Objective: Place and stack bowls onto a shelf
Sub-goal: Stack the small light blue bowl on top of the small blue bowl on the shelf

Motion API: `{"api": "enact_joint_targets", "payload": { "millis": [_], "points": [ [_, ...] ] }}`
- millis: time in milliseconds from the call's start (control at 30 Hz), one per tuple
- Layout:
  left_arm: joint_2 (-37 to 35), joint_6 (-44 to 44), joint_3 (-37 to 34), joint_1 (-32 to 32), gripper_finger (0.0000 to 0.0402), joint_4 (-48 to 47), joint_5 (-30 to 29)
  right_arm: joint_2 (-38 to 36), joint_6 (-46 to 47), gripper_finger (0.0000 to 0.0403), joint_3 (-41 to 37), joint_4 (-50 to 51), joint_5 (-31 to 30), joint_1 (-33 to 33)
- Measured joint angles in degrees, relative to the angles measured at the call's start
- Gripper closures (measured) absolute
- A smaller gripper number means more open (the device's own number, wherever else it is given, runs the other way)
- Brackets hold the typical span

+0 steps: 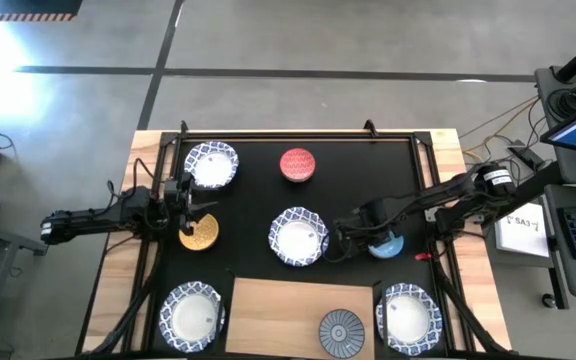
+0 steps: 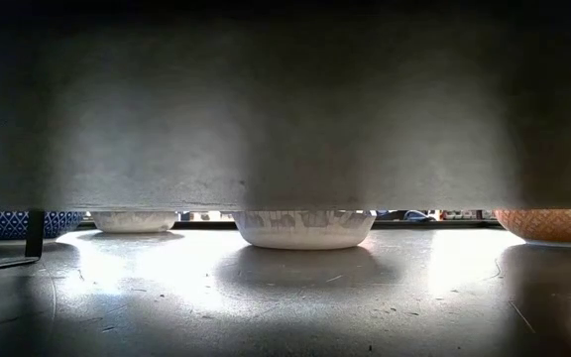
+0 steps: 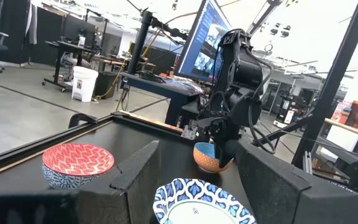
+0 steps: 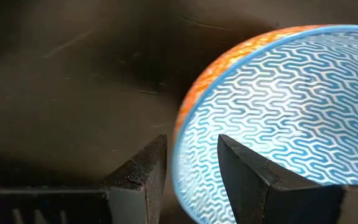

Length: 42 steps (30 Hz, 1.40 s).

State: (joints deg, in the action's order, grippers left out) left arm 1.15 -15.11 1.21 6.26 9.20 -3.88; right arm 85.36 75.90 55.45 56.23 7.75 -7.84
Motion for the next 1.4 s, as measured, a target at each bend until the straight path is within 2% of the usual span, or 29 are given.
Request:
{"api": "enact_joint_targets", "payload": {
  "millis": [233,533,867,1133,1400],
  "points": [
    [0.00,0.00,0.00,-0.02,0.0208,0.00,0.00,0.00,-1.97,0.0306,-1.92,-2.01,-0.17,0.00],
    [0.00,0.00,0.00,0.00,0.0208,0.00,0.00,0.00,-6.32,0.0385,-2.09,-2.86,0.20,0.00],
    [0.00,0.00,0.00,0.00,0.0208,0.01,-0.02,0.00,-14.29,0.0389,1.12,-3.25,1.31,0.00],
    [0.00,0.00,0.00,0.00,0.0208,0.00,-0.01,0.04,-24.14,0.0390,8.54,-3.14,1.22,-0.04],
    [0.00,0.00,0.00,0.00,0.0208,0.00,-0.02,0.04,-29.75,0.0390,17.06,-2.99,-0.30,-2.29]
  ]
}}
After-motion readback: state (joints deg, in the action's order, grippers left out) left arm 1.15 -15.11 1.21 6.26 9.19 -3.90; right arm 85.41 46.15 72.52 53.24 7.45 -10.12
